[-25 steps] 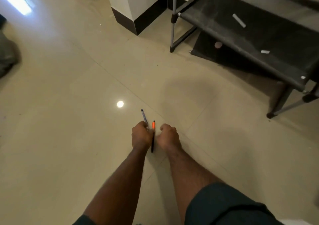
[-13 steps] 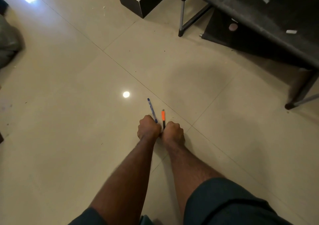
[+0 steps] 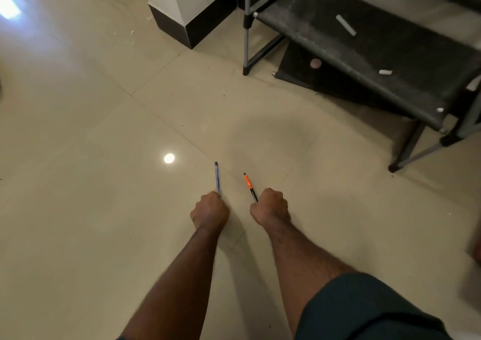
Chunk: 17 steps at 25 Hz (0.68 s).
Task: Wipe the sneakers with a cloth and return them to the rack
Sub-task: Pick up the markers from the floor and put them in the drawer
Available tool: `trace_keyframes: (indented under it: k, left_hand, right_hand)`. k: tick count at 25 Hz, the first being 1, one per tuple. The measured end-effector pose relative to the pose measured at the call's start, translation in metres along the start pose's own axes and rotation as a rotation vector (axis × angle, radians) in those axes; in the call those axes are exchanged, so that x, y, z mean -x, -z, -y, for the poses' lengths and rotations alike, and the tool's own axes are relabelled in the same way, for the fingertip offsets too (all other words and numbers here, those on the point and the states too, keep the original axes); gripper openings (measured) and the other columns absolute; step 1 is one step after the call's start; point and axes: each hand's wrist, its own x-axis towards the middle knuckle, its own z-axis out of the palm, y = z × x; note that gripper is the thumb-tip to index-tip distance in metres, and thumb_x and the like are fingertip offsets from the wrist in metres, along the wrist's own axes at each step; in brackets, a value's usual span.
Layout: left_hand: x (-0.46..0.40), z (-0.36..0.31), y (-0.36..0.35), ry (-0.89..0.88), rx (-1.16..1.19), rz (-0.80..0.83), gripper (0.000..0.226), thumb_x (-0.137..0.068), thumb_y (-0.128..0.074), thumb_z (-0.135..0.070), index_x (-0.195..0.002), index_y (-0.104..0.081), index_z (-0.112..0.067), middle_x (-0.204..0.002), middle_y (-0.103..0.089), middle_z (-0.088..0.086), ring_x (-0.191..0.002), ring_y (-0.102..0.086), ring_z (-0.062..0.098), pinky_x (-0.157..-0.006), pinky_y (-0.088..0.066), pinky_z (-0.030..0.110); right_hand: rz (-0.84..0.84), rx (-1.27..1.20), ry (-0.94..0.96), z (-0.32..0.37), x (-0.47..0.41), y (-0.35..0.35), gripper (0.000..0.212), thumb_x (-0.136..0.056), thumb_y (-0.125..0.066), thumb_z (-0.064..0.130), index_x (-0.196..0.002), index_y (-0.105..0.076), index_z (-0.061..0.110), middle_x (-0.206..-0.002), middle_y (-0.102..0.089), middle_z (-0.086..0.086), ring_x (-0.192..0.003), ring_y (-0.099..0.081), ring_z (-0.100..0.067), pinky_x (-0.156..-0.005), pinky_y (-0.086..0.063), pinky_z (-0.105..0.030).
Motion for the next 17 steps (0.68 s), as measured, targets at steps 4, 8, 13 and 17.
trace_keyframes:
  k: [4,8,13,17]
  left_hand:
    - [0.019,-0.033,-0.004,-0.201,0.094,0.015,0.019,-0.099,-0.05,-0.031,-0.1,-0.063,-0.016,-0.094,-0.065,0.002,-0.078,-0.062,0.021,-0.068,-0.054,0.032]
    - [0.047,-0.104,0.026,-0.46,0.193,0.037,0.023,-0.095,-0.055,-0.032,-0.081,-0.064,-0.016,-0.081,-0.066,0.002,-0.072,-0.059,0.024,-0.057,-0.043,0.03]
    - [0.134,-0.221,0.102,-0.897,0.119,0.162,0.023,-0.088,-0.062,-0.035,-0.068,-0.065,-0.024,-0.071,-0.069,-0.004,-0.069,-0.066,0.019,-0.064,-0.056,0.034]
    - [0.248,-0.3,0.16,-1.225,-0.126,0.191,0.032,-0.086,-0.065,-0.025,-0.057,-0.055,-0.018,-0.062,-0.062,-0.002,-0.064,-0.062,0.021,-0.059,-0.046,0.032]
  right_hand:
    - [-0.129,0.018,0.008,-0.002,-0.006,0.075,0.029,-0.092,-0.062,0.012,-0.121,-0.059,0.009,-0.126,-0.057,-0.014,-0.117,-0.057,-0.034,-0.085,-0.052,-0.038]
    - [-0.248,-0.04,0.03,-0.022,0.007,0.181,0.023,-0.091,-0.062,0.008,-0.114,-0.062,0.006,-0.116,-0.062,-0.015,-0.107,-0.062,-0.034,-0.074,-0.05,-0.034]
    - [-0.466,-0.14,-0.046,-0.161,0.087,0.292,0.018,-0.073,-0.063,0.015,-0.086,-0.071,0.006,-0.092,-0.071,-0.013,-0.094,-0.067,-0.033,-0.073,-0.052,-0.03]
    - [-0.576,-0.359,-0.176,-0.267,0.178,0.336,0.012,-0.069,-0.064,0.019,-0.072,-0.073,0.012,-0.068,-0.071,-0.003,-0.075,-0.069,-0.024,-0.064,-0.054,-0.025]
